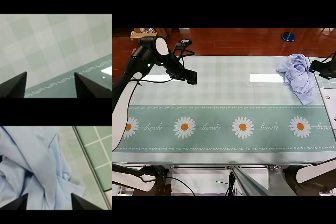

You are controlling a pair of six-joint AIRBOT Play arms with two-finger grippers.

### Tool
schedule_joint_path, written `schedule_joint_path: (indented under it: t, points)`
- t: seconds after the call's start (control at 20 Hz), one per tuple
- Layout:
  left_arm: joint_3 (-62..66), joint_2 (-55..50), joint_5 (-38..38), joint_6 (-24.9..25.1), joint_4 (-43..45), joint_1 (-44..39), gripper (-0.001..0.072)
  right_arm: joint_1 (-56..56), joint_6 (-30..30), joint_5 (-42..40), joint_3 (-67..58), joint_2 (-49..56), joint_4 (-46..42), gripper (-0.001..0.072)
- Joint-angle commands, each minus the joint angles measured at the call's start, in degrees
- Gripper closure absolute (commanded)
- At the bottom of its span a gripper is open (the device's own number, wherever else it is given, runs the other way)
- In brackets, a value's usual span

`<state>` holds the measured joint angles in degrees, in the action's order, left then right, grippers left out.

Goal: Fold the shirts.

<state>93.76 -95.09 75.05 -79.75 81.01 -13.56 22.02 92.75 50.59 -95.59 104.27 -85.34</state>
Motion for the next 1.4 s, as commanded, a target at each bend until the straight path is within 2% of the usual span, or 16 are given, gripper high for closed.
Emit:
schedule_joint_path:
  t: [0.0, 0.1, 0.25, 0.3, 0.4, 0.65, 0.75, 0.85, 1.05, 1.15, 1.35]
  points:
    - [0.02, 0.04, 1.27, 1.01, 0.02, 0.02, -0.0007, 0.48, -2.64, -0.39, -0.04, 3.69, 4.98, 0.0117]
    - [0.02, 0.04, 1.29, 1.03, 0.02, 0.02, -0.0007, 0.48, -4.72, -0.28, -0.04, 6.23, 12.11, 0.0119]
    - [0.04, 0.04, 1.4, 2.25, 0.04, 0.07, -0.0007, 0.48, -4.15, -0.22, -0.04, 9.09, 19.65, 0.0127]
    - [0.17, 0.09, 1.75, 3.89, 0.07, 0.26, -0.0007, 0.48, -4.26, -0.26, -0.04, 9.51, 22.25, 0.0191]
    - [2.08, 0.42, 3.04, 4.07, 0.22, 1.09, -0.0006, 0.5, -5.14, -0.04, -0.39, 8.72, 25.73, 0.0688]
    - [15.1, 2.6, 8.07, 3.5, 0.24, 2.51, -0.0005, 0.48, -19.12, 2.54, -0.55, -4.55, 40.79, 0.0685]
    - [20.24, 4.85, 9.6, 1.51, 0.22, 2.54, -0.0005, 0.48, -21.24, 4.98, -0.52, -12.63, 46.84, 0.0684]
    - [23.63, 8.07, 11.45, -3.04, 0.17, 2.47, -0.0006, 0.48, -21.53, 7.91, -0.52, -20.65, 51.65, 0.0685]
    - [23.71, 17.09, 13.68, -8.09, -0.28, 2.21, -0.0005, -0.04, -21.84, 17.09, -0.52, -35.1, 58.58, 0.0685]
    - [23.56, 20.61, 15.06, -8.68, -0.5, 1.33, -0.0005, -1.9, -20.72, 20.65, -0.52, -41.66, 59.32, 0.0685]
    - [23.56, 24.44, 20.31, -8.66, -0.48, -2.75, -0.0005, -8.94, -13.84, 25.88, -0.52, -51.84, 59.28, 0.0685]
